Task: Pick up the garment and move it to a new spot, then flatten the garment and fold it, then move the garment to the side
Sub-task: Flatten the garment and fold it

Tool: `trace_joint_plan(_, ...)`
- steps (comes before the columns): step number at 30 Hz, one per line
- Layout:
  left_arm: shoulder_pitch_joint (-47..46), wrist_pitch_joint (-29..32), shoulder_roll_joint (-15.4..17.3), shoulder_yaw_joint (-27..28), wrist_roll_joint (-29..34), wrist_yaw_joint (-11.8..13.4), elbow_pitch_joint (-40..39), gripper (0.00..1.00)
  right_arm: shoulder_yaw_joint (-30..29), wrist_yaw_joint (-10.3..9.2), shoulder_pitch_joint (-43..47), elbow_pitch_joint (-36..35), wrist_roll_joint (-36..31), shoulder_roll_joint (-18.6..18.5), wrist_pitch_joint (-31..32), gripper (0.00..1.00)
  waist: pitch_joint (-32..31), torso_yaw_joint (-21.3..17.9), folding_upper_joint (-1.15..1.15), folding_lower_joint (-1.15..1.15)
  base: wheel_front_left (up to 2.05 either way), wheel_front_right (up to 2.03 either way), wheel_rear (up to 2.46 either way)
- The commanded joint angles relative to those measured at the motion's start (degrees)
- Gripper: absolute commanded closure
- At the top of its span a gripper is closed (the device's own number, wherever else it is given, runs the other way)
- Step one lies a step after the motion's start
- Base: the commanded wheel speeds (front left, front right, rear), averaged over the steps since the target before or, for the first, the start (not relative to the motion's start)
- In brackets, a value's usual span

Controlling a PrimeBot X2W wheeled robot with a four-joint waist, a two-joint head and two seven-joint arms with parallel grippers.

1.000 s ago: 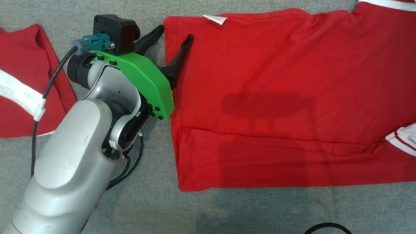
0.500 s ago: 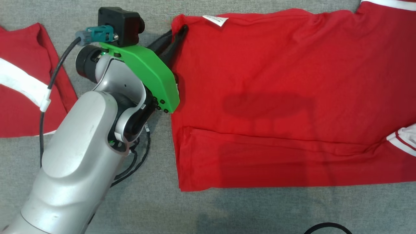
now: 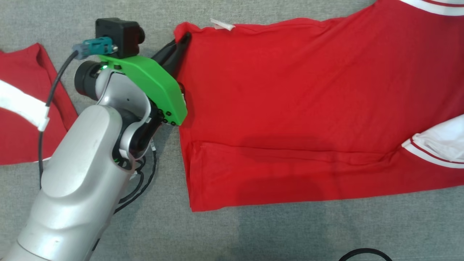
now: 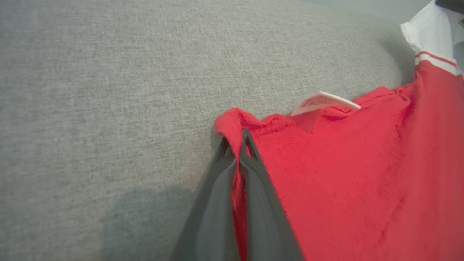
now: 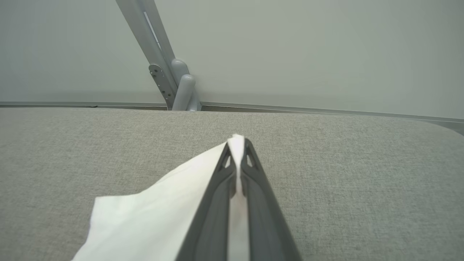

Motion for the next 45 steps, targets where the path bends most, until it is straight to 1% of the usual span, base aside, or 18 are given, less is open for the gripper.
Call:
trace_joint_plan(1, 0.77, -0.56, 0.75, 0.75, -0.27, 0.42, -0.20, 1.00, 0.29, -0.08, 0.98, -0.73, 0.97, -0.58, -1.18, 1.00, -1.50, -1.27, 0.00, 0.00, 0.00, 0.00, 0.00)
trace_joint_plan(5, 1.93, -1.79, 2.02, 2.06, -0.32, 1.33, -1.44, 1.00, 1.04, -0.08, 2.53, -3.10, 4.11, -0.80, -3.67, 1.00, -2.90, -2.31, 0.00, 0.00, 0.00, 0.00, 0.00)
trace_joint_plan(8, 3.25, -2.27, 2.74, 2.62, -0.50, 1.86, -2.31, 1.00, 2.42, -0.08, 4.48, -5.32, 6.30, -1.82, -4.93, 1.00, -4.39, -2.93, 0.00, 0.00, 0.00, 0.00, 0.00)
trace_joint_plan(10, 4.79, -2.67, 3.37, 2.88, -0.75, 2.29, -3.09, 1.00, 3.29, -0.08, 7.09, -7.80, 8.48, -2.86, -6.23, 1.00, -6.01, -3.59, 0.00, 0.00, 0.00, 0.00, 0.00)
trace_joint_plan(15, 8.90, -3.70, 3.56, 2.52, -1.10, 3.13, -5.00, 1.00, 4.00, -0.08, 14.37, -13.18, 12.20, -4.80, -8.62, 1.00, -8.84, -4.76, 0.00, 0.00, 0.00, 0.00, 0.00)
trace_joint_plan(18, 11.71, -4.55, 3.82, 2.58, -1.48, 3.52, -6.72, 1.00, 3.25, -0.08, 20.06, -16.73, 14.17, -6.00, -10.29, 1.00, -10.59, -5.45, 0.00, 0.00, 0.00, 0.00, 0.00)
trace_joint_plan(19, 11.71, -4.55, 3.82, 2.58, -1.48, 3.52, -6.72, 1.00, 3.25, -0.08, 20.06, -16.73, 14.17, -6.00, -10.29, 1.00, -10.59, -5.45, 0.00, 0.00, 0.00, 0.00, 0.00)
trace_joint_plan(20, 13.74, -5.40, 3.96, 2.66, -1.59, 3.91, -8.33, 1.00, 2.45, -0.08, 24.23, -19.34, 15.14, -6.66, -11.42, 1.00, -11.61, -5.88, 0.00, 0.00, 0.00, 0.00, 0.00)
trace_joint_plan(21, 13.74, -5.40, 3.96, 2.66, -1.59, 3.91, -8.33, 1.00, 2.45, -0.08, 24.23, -19.34, 15.14, -6.66, -11.42, 1.00, -11.61, -5.88, 0.00, 0.00, 0.00, 0.00, 0.00)
trace_joint_plan(23, 16.24, -6.02, 3.87, 2.65, -2.04, 4.40, -10.15, 1.00, 0.96, -0.08, 28.87, -22.15, 16.43, -6.71, -12.77, 1.00, -12.52, -6.20, 0.00, 0.00, 0.00, 0.00, 0.00)
trace_joint_plan(27, 21.43, -7.25, 4.53, 3.29, -2.94, 6.10, -13.96, 1.00, -3.06, -0.08, 39.00, -28.49, 18.21, -5.22, -14.66, 1.00, -13.92, -7.12, 0.00, 0.00, 0.00, 0.00, 0.00)
trace_joint_plan(30, 25.16, -8.38, 4.59, 4.24, -3.60, 7.35, -15.08, 1.00, -5.53, -0.08, 46.52, -32.48, 17.97, -2.28, -15.34, 1.00, -14.24, -7.86, 0.00, 0.00, 0.00, 0.00, 0.00)
trace_joint_plan(33, 27.57, -9.74, 4.63, 4.79, -4.12, 7.82, -14.53, 1.00, -7.11, -0.07, 51.54, -34.38, 17.24, 1.14, -15.61, 1.00, -14.49, -8.87, 0.00, 0.00, 0.00, 0.00, 0.00)
trace_joint_plan(36, 29.27, -10.74, 3.94, 4.62, -4.65, 7.80, -13.68, 1.00, -7.61, -0.07, 53.93, -33.93, 15.57, 3.30, -15.32, 1.00, -14.72, -9.76, 0.00, 0.00, 0.00, 0.00, 0.00)
trace_joint_plan(39, 30.32, -11.55, 4.01, 5.04, -4.96, 7.85, -13.32, 1.00, -7.29, -0.06, 54.46, -34.23, 14.54, 5.02, -15.00, 1.00, -15.14, -10.35, 0.00, 0.00, 0.00, 0.00, 0.00)
trace_joint_plan(45, 32.13, -12.90, 3.86, 6.00, -5.75, 8.19, -14.17, 1.00, -7.89, -0.06, 55.35, -35.23, 13.18, 6.91, -13.69, 1.00, -15.89, -10.47, 0.00, 0.00, 0.00, 0.00, 0.00)
